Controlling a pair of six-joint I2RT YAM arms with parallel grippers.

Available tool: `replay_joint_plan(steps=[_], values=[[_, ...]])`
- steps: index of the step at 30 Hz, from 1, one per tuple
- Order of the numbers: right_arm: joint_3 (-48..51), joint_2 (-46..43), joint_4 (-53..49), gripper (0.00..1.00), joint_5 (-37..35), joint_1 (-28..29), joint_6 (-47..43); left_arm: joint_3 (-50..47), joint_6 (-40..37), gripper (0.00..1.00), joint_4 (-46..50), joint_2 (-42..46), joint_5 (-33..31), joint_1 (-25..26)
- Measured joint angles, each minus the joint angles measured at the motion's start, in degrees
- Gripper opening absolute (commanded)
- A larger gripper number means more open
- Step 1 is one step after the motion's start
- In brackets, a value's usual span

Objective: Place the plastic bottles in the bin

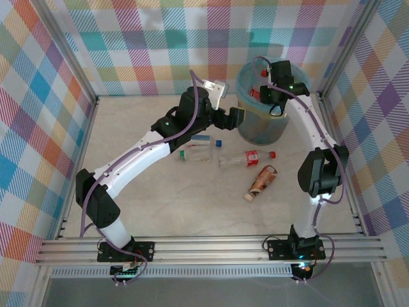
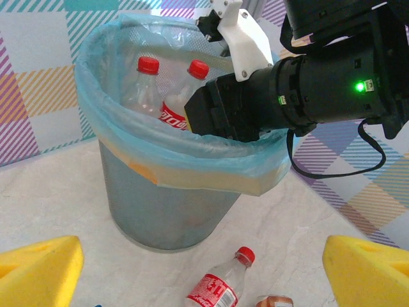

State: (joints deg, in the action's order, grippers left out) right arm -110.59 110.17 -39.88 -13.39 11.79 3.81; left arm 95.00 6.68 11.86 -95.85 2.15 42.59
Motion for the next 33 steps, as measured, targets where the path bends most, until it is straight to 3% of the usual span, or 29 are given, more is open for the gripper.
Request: replay_joint_plan(steps=[3, 9, 16, 23, 29, 33], values=[[0.0, 0.0, 0.0, 0.2, 0.2, -0.2, 0.0, 0.0, 0.0, 0.96, 0.0, 0.0, 0.0, 0.0], [0.0, -0.4, -0.6, 0.46, 1.4, -0.3, 0.0, 0.0, 0.2, 0.95, 0.0, 0.0, 0.0, 0.0], [-1.3, -5.2, -1.6, 0.57, 5.1, -0.4, 1.5, 0.0, 0.5, 0.95, 0.0, 0.0, 0.4, 0.0], [-7.2, -6.9, -1.6, 0.47, 5.8, -0.4, 1.8, 0.0, 1.3, 0.95, 0.0, 0.0, 0.4, 0.0], [-11.2, -2.8, -2.6, 0.2, 6.6, -0.4, 2.9, 0.0, 1.3, 0.94, 0.0, 0.0, 0.4, 0.0], [-10.0, -0.3, -3.8, 0.17, 7.5, -0.4, 3.5, -0.4, 1.3, 0.94, 0.0, 0.0, 0.4, 0.0]])
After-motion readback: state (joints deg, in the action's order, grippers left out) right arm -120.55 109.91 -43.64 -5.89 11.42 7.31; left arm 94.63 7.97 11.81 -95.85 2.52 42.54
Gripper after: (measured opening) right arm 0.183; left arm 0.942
